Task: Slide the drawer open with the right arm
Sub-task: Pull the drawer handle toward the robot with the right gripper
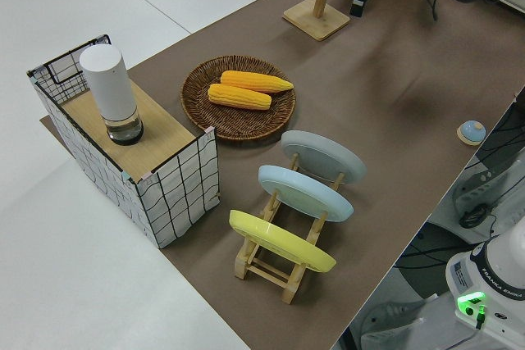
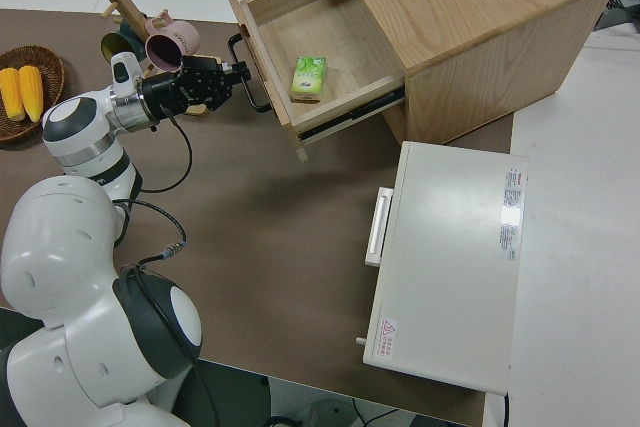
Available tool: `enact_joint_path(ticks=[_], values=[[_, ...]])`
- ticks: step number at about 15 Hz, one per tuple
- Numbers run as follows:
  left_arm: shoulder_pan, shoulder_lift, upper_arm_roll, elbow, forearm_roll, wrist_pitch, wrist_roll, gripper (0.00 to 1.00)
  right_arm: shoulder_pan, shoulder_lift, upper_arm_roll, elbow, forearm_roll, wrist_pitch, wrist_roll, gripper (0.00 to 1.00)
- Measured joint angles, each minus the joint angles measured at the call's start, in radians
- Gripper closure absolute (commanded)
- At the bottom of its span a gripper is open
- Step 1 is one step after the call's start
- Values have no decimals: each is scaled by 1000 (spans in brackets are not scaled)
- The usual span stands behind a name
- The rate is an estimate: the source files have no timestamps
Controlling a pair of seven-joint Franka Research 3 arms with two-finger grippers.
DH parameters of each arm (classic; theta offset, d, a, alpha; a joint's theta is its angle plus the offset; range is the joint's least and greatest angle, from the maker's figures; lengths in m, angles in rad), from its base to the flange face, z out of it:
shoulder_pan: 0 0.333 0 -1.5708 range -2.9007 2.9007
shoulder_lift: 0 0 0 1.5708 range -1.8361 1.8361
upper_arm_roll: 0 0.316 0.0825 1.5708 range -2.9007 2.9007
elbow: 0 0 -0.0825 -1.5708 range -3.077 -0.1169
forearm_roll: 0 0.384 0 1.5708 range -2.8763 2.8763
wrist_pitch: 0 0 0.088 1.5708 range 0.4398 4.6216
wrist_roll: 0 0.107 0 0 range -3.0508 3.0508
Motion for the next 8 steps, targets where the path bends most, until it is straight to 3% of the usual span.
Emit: enact_joint_path(ticks=[8], values=[[0, 0, 0, 0, 0, 0, 0, 7, 66, 0, 1, 10, 40, -44, 4, 1000]])
